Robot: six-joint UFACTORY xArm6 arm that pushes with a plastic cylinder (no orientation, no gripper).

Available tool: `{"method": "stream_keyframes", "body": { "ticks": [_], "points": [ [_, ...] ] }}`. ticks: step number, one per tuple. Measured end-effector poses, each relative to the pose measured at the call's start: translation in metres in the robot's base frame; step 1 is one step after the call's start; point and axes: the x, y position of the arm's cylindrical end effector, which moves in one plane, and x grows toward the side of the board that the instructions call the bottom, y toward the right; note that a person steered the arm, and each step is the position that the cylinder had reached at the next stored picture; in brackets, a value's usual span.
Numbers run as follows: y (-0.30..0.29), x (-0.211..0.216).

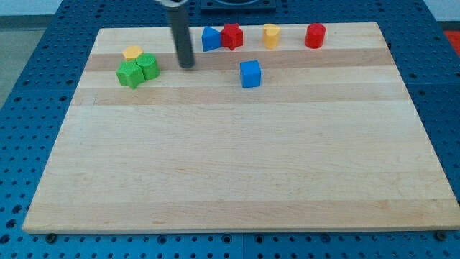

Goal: Place the arm at the top right corner

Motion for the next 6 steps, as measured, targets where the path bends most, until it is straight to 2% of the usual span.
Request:
{"method": "stream_keyframes", "body": {
  "ticks": [1, 2, 3, 4, 5, 6],
  "points": [
    [0.079, 0.006],
    [0.188, 0.029],
    [0.307, 0.033],
    [0.366, -0.008],
    [0.337, -0.108],
    [0.326, -0.112]
  ]
}}
